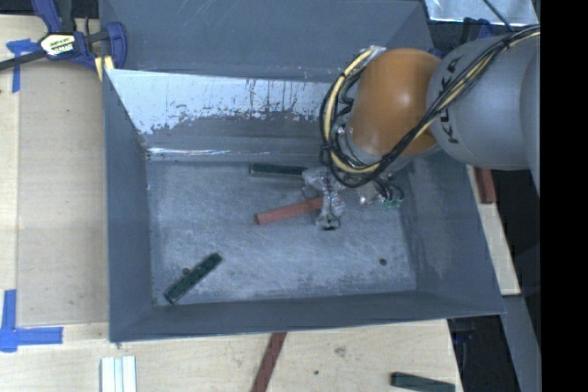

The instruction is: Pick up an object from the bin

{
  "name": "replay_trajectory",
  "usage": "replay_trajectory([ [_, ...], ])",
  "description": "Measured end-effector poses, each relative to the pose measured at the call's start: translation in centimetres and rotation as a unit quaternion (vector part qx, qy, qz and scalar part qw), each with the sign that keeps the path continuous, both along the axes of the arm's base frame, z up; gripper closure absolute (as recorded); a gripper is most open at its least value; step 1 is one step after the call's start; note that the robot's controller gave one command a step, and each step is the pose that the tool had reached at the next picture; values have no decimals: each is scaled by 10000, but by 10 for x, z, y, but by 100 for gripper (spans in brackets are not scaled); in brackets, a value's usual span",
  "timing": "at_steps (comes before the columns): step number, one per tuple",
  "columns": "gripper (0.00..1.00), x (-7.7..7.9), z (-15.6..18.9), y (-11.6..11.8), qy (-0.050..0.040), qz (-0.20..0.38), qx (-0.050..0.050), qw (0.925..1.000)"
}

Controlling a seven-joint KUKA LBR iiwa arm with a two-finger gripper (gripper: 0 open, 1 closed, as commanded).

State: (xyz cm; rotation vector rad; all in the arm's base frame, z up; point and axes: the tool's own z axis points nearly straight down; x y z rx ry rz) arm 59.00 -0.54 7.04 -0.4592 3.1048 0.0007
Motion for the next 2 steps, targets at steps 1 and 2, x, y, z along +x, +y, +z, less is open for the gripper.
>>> replay_trajectory([
  [1, 100, -26, 164, 20, -14, 166, -3, 9999],
  [2, 100, -26, 163, 20, -4, 163, -3, 9999],
])
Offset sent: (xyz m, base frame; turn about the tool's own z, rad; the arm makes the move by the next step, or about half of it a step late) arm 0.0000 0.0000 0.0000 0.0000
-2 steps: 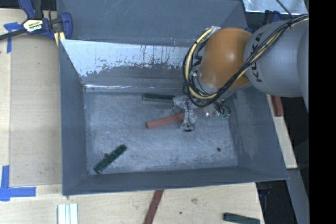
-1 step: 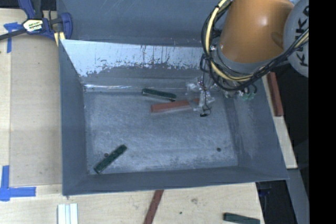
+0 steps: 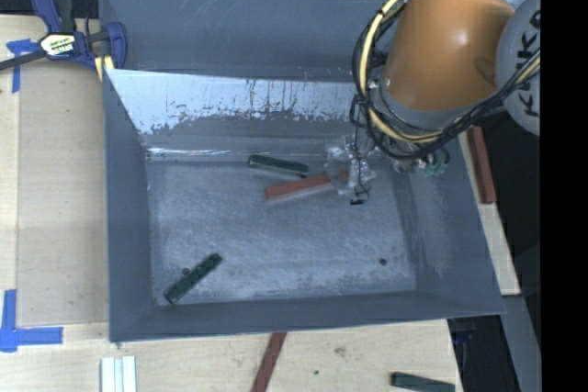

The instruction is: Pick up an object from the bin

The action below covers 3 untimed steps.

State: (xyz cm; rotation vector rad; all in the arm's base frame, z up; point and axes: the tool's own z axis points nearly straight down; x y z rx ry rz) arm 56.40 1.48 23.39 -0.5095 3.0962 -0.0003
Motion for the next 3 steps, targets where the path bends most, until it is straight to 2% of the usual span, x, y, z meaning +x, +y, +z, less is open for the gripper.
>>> replay_trajectory([
  [1, 0, -25, -83, 25, 9, 87, 3, 10000],
  [2, 0, -24, -83, 24, 3, 87, 2, 10000],
  [3, 0, 11, -96, 23, -9, -177, 4, 9998],
])
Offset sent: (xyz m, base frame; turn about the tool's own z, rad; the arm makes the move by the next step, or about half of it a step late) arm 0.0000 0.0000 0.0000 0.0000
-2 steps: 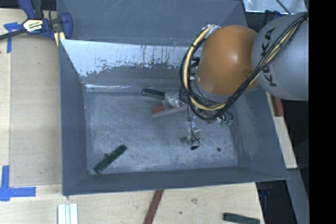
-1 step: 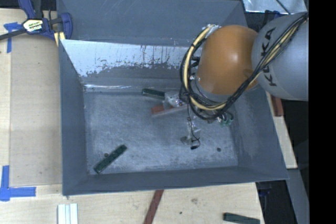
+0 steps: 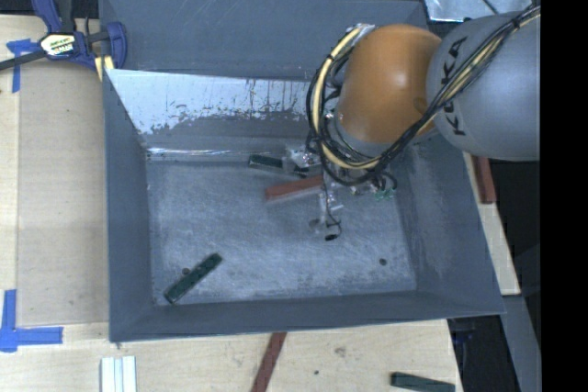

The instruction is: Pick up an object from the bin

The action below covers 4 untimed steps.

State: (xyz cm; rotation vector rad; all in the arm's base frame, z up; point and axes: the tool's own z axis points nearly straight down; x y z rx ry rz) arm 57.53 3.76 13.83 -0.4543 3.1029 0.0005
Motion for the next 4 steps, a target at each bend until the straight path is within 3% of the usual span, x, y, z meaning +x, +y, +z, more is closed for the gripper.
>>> replay_trajectory([
  [1, 100, 28, -67, 5, 5, 719, -1, 9974],
  [2, 100, 28, -67, 5, 5, 717, -1, 9974],
  [3, 100, 30, -15, -1, 42, 640, -3, 9979],
  [4, 100, 13, 91, -2, 10, 581, -5, 9983],
])
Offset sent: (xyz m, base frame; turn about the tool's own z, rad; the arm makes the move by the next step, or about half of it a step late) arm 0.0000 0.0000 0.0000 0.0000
